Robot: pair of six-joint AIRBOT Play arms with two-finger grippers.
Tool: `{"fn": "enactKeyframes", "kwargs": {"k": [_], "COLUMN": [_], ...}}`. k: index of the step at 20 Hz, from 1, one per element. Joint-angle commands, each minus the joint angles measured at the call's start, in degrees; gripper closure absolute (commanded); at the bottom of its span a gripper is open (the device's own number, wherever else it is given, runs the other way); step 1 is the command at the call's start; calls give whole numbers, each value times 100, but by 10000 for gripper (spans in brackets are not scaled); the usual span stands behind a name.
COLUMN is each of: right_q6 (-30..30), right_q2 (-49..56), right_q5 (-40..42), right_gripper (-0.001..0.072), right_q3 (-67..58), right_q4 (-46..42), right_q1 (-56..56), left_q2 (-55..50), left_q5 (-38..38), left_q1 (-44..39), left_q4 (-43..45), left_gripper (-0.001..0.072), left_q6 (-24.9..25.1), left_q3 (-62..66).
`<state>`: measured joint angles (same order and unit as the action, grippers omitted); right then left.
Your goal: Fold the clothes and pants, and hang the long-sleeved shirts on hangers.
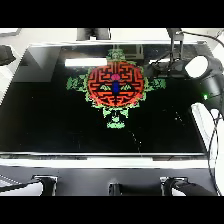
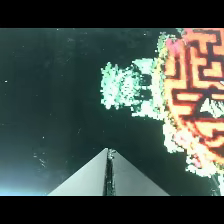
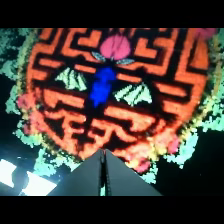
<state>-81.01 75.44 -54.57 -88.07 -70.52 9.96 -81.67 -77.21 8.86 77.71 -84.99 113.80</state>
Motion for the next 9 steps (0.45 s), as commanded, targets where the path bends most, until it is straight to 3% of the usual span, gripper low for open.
{"fn": "enactKeyframes", "kwargs": {"k": [1,9], "right_q6": [4,2], "right_q2": [-129,-129], "right_q5": [4,-396], "right_gripper": [682,682], "right_q3": [-7,-7], "right_q4": [-2,-2], "right_q1": [7,7], "left_q2": [4,2], "left_q5": [-2,-2], "left_q1": [-2,-2], "left_q4": [7,4], "left_gripper": [688,689], "left_q6": [-2,-2], "left_q3": [-2,-2]}}
